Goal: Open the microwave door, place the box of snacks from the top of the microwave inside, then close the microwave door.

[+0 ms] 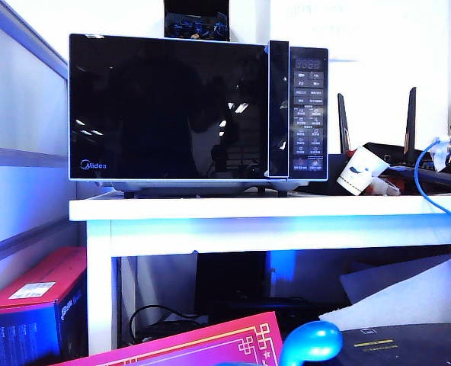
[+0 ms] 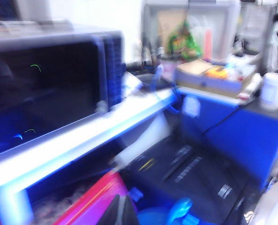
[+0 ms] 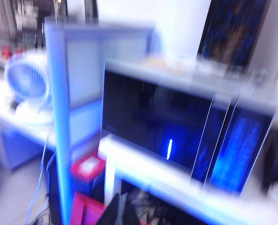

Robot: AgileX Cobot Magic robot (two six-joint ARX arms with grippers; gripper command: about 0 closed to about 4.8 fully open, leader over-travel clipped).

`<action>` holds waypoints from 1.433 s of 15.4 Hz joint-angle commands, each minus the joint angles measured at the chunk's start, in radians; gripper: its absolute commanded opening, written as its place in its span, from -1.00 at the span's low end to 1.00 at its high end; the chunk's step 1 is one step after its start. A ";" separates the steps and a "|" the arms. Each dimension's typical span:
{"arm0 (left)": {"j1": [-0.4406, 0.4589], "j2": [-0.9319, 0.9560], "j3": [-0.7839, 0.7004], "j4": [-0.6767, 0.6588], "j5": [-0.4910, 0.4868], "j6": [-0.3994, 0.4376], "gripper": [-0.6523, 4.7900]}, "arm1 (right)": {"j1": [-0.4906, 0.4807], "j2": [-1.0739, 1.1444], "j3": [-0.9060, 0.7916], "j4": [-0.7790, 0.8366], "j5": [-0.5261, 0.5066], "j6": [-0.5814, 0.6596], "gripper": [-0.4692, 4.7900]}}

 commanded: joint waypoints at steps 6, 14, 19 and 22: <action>0.000 0.003 -0.618 0.557 -0.079 -0.052 -0.78 | -0.001 -0.319 -0.647 0.185 0.189 0.147 -0.83; 0.000 0.002 -0.767 0.563 -0.202 -0.054 -0.77 | 0.000 -0.405 -0.925 0.177 0.200 0.189 -0.83; 0.000 0.002 -0.766 0.556 -0.196 -0.054 -0.77 | 0.000 -0.406 -0.925 0.178 0.199 0.188 -0.83; 0.000 0.002 -0.766 0.556 -0.196 -0.054 -0.77 | 0.000 -0.406 -0.925 0.178 0.199 0.188 -0.83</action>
